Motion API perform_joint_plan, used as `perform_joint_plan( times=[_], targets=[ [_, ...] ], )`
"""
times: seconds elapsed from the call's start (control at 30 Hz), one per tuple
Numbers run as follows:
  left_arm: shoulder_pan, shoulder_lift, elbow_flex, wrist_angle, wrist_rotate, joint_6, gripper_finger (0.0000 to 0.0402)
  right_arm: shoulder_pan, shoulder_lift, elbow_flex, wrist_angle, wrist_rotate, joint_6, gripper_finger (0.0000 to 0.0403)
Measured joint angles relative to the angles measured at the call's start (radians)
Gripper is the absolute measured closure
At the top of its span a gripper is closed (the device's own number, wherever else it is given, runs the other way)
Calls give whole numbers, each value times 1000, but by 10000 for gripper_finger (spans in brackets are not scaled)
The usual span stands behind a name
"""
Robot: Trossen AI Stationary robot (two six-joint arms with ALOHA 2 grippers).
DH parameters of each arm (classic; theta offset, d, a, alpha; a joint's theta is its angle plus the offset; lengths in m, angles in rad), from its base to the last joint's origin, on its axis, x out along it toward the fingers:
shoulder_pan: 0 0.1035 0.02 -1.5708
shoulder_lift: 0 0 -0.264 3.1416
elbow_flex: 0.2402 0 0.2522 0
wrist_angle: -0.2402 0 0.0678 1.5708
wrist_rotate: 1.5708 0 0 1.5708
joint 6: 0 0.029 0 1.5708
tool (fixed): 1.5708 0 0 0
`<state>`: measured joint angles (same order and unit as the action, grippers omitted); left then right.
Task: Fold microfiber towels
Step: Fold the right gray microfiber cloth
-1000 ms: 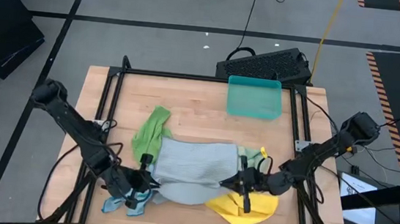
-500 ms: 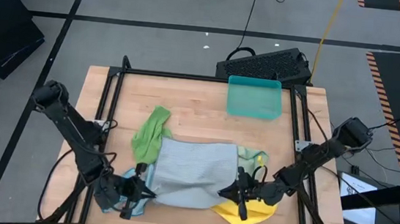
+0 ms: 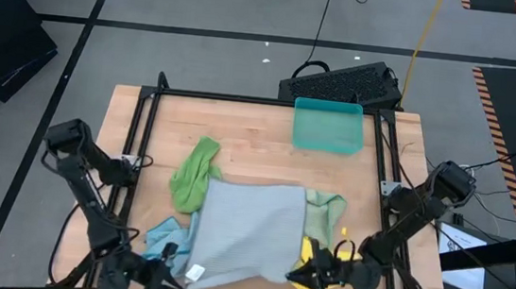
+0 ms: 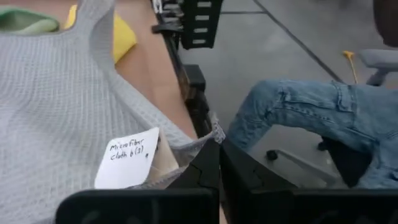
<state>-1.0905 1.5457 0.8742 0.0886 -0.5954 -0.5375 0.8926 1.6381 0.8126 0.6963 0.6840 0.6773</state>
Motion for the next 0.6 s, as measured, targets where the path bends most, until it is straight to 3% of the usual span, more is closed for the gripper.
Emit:
perform_joint_plan(
  times=[0.13,0.23,0.33,0.6],
  targets=[
    [-29,-3,0,-4,-102,51,398,6,37,64,0,3,-56,397],
    [-21,-6,0,-53,-164,72,396,-3,42,79,-1,79,-107,397],
    [-1,-29,0,-165,-231,60,395,-18,35,79,-7,153,-144,397],
    [81,-133,0,-516,-393,-51,395,-109,-54,79,-195,184,-196,397]
  ],
)
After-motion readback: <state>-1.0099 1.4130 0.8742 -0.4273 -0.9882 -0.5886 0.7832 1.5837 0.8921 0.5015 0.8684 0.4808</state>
